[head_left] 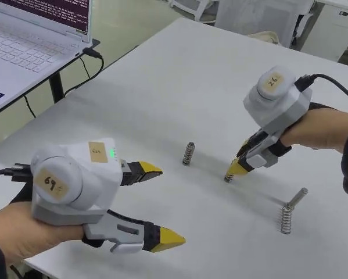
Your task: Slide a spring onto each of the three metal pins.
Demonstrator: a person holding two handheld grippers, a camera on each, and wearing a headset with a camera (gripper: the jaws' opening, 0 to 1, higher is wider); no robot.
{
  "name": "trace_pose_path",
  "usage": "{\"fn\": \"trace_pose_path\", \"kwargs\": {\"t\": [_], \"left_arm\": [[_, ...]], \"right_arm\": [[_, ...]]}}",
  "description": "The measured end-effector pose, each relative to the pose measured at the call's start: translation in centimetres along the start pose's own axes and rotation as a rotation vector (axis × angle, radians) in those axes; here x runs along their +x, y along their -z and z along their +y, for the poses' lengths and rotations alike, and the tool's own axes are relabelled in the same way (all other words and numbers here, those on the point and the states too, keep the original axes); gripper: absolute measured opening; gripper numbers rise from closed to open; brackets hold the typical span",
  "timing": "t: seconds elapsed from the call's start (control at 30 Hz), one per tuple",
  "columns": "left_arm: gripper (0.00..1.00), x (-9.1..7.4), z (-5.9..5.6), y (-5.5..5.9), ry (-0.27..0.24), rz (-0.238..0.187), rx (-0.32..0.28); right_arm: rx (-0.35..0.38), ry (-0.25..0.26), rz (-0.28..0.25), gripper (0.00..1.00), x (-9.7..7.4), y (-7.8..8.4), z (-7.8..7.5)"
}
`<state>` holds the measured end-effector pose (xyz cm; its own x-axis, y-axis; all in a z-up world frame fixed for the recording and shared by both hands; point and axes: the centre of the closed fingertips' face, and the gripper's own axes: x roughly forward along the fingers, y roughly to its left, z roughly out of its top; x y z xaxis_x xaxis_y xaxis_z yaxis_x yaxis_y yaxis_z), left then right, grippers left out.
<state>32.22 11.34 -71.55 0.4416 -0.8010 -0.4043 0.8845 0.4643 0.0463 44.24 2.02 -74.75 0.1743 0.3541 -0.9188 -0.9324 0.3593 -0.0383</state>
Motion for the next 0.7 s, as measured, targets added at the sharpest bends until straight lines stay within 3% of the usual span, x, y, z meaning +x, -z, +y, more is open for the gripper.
{"fn": "trace_pose_path", "kwargs": {"t": [0.7], "left_arm": [[0.64, 0.1, 0.2, -1.7, 0.007, -0.015, 0.035]], "right_arm": [[0.013, 0.063, -0.064, 0.27, -3.8, -0.3, 0.4]]}}
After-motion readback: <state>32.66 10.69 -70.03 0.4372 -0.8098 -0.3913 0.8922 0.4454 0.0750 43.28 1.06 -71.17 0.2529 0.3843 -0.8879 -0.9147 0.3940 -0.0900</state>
